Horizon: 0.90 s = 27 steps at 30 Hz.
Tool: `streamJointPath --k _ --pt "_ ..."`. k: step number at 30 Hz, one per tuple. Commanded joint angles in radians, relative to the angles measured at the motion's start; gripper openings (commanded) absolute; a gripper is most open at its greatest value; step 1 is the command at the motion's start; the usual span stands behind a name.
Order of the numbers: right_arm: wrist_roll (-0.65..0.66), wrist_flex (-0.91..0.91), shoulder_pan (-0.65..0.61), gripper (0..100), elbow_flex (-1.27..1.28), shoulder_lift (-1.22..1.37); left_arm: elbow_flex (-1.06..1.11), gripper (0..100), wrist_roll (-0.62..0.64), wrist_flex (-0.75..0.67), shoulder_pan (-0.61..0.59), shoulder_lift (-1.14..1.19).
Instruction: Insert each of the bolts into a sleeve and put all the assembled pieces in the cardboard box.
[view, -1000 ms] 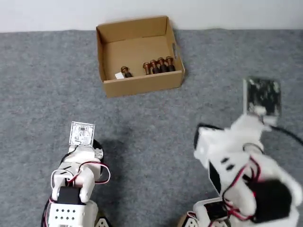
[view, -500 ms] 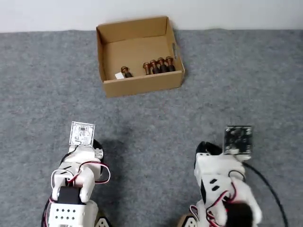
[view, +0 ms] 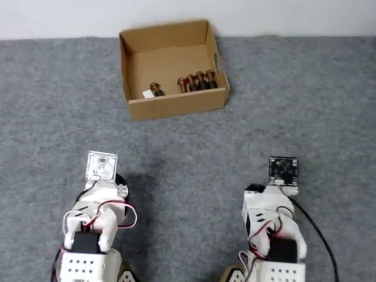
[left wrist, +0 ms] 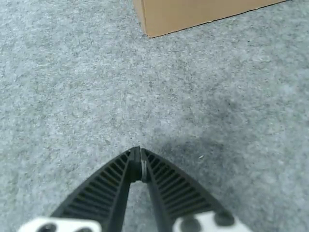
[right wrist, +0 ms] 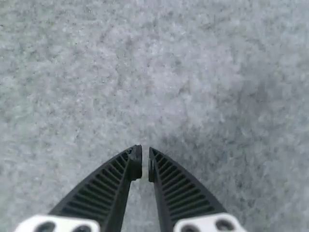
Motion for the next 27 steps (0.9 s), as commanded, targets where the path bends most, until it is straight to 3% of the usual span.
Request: streamJointPath --k 1,8,14,27 --pt "0.012 -0.022 0.012 1.1 0.018 -0.007 -0.008 0 -0.008 -0.021 -0.006 -0.005" --pt "0.012 -0.015 0.013 0.9 0.018 -0.007 -0.008 0 -0.008 -0.021 -0.006 -0.005" --pt "0.009 0.234 0.007 0.9 0.018 -0.007 -0.008 0 -0.008 -0.021 -0.006 -0.005" --pt "0.011 0.226 0.007 0.9 0.018 -0.007 -0.008 0 -0.008 -0.021 -0.006 -0.005"
